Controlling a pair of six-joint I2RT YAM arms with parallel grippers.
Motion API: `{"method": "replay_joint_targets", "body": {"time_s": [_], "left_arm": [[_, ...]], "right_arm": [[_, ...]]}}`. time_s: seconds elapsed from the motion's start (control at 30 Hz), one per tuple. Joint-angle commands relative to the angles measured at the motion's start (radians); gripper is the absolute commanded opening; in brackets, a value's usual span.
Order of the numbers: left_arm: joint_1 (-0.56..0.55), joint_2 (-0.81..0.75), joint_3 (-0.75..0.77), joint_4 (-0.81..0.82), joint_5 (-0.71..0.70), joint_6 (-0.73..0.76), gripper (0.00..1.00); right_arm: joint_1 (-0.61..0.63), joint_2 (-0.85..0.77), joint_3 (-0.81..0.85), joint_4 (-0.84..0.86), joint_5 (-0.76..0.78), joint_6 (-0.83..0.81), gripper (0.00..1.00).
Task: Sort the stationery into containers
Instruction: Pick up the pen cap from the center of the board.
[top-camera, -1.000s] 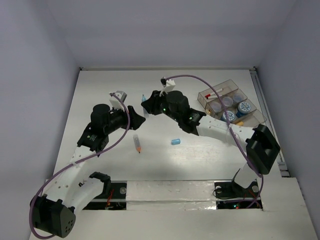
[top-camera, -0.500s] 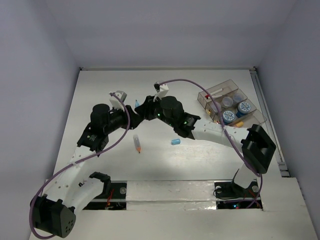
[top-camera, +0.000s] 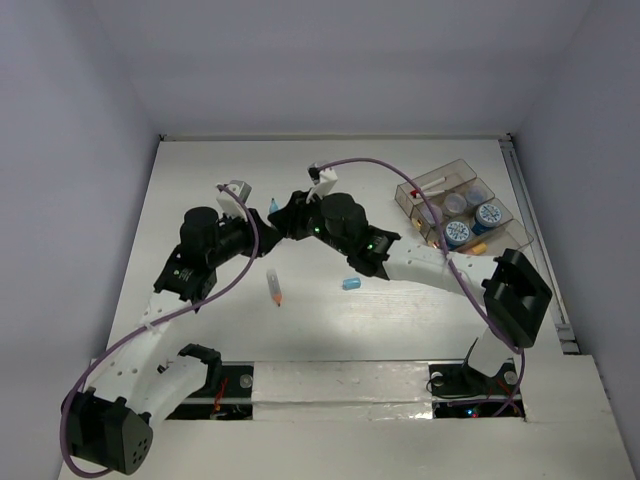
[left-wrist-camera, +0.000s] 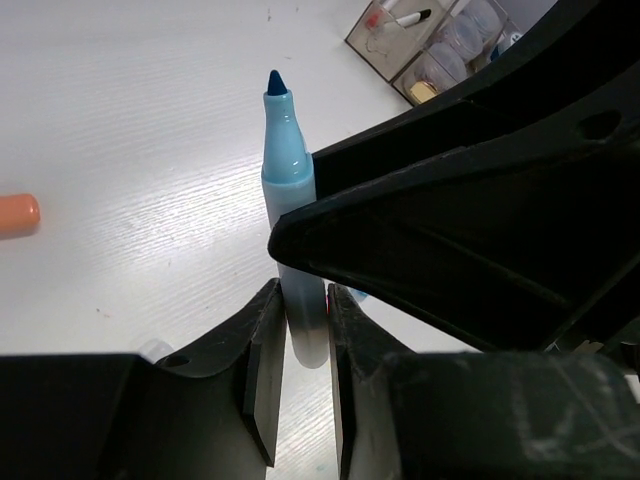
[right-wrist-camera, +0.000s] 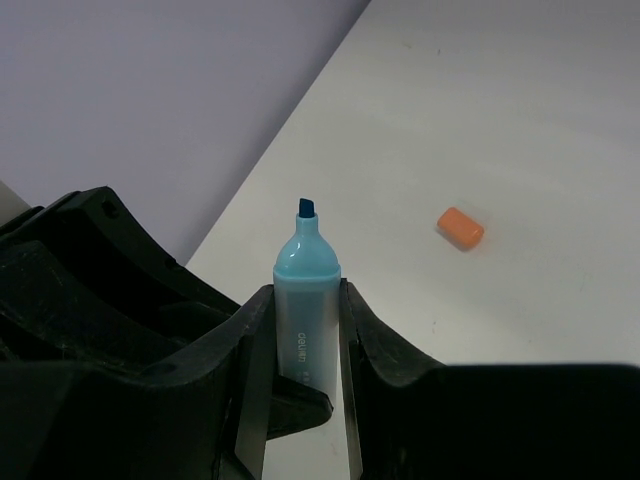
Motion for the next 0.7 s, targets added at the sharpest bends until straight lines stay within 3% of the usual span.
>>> {"method": "replay_joint_targets", "body": {"time_s": [0.0, 0.1, 0.13, 0.23, 0.27, 0.33, 0.47, 0.67], "left_arm": [[-0.004, 0.005, 0.009, 0.037, 0.032, 0.009, 0.0], [-0.004, -0.004, 0.012, 0.032, 0.013, 0.015, 0.0], [-0.004, -0.007, 0.012, 0.032, 0.013, 0.015, 0.0], [-0.004, -0.021, 0.014, 0.032, 0.006, 0.019, 0.0], [-0.004, -0.021, 0.014, 0.032, 0.003, 0.019, 0.0], [-0.004, -0.024, 0.015, 0.032, 0.006, 0.02, 0.0], [-0.004, -0.032, 0.017, 0.032, 0.003, 0.025, 0.0], [-0.004, -0.073, 0.015, 0.032, 0.012, 0.028, 0.0]], "right_arm": [[0.012, -0.047, -0.007, 0.103, 0.023, -0.003, 0.0], [0.012, -0.078, -0.028, 0.11, 0.029, -0.031, 0.0], [0.012, -0.084, -0.03, 0.111, 0.025, -0.043, 0.05], [0.012, -0.107, -0.047, 0.088, 0.02, -0.069, 0.26], [0.012, -0.134, -0.053, 0.07, 0.025, -0.077, 0.43], [0.012, -0.196, -0.082, 0.042, 0.04, -0.1, 0.62], [0.012, -0.323, -0.165, -0.024, 0.075, -0.118, 0.81], [0.012, -0.471, -0.374, -0.166, 0.097, -0.04, 0.84]]}}
